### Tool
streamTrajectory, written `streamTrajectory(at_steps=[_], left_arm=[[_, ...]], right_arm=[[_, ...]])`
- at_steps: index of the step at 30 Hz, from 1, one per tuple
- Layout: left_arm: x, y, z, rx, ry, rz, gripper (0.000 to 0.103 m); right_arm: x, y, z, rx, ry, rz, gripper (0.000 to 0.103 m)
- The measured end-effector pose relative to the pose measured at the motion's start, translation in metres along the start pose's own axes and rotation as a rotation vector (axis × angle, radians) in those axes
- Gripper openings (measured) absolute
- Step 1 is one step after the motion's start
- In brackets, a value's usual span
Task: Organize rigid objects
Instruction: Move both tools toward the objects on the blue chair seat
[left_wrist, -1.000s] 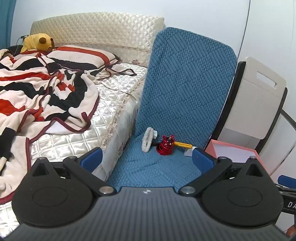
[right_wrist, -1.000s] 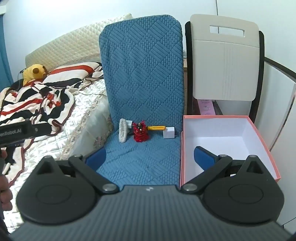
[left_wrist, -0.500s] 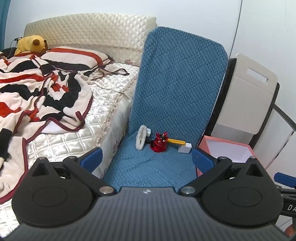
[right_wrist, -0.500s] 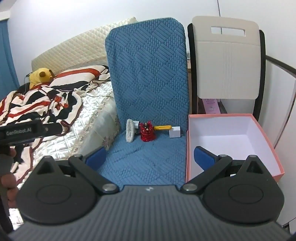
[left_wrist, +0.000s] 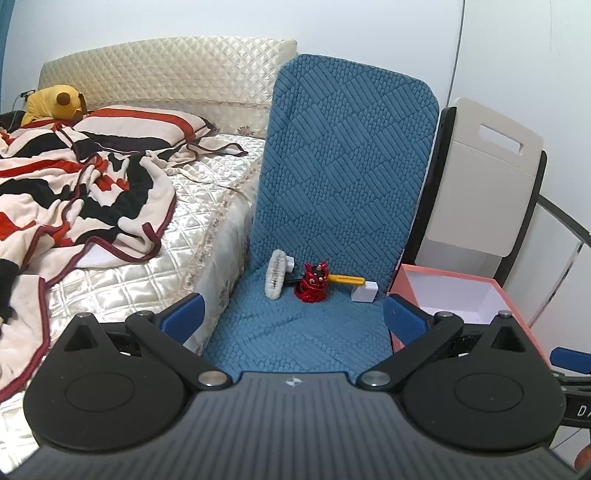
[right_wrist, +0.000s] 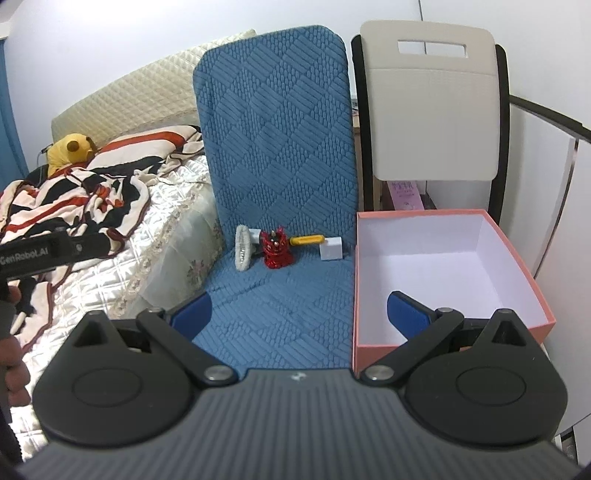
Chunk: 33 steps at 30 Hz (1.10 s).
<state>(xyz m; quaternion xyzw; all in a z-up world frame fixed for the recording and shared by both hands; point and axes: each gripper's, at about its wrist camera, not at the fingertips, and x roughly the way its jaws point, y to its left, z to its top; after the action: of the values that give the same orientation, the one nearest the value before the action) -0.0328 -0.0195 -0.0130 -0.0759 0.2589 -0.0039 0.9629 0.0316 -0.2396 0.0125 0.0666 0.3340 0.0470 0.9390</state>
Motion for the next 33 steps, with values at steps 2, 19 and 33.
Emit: streamTrajectory(at_steps=[2, 19, 33], left_arm=[[0.003, 0.0, -0.001, -0.002, 0.002, -0.002, 0.103], [0.054, -0.015, -0.01, 0.043, 0.027, -0.013, 0.103], [0.082, -0.019, -0.026, 0.054, 0.067, -0.011, 0.103]], right_arm=[[0.001, 0.0, -0.003, -0.011, -0.009, 0.006, 0.103], [0.032, -0.017, -0.002, -0.023, -0.039, 0.046, 0.103], [0.046, -0.022, -0.005, -0.019, -0.027, 0.086, 0.103]])
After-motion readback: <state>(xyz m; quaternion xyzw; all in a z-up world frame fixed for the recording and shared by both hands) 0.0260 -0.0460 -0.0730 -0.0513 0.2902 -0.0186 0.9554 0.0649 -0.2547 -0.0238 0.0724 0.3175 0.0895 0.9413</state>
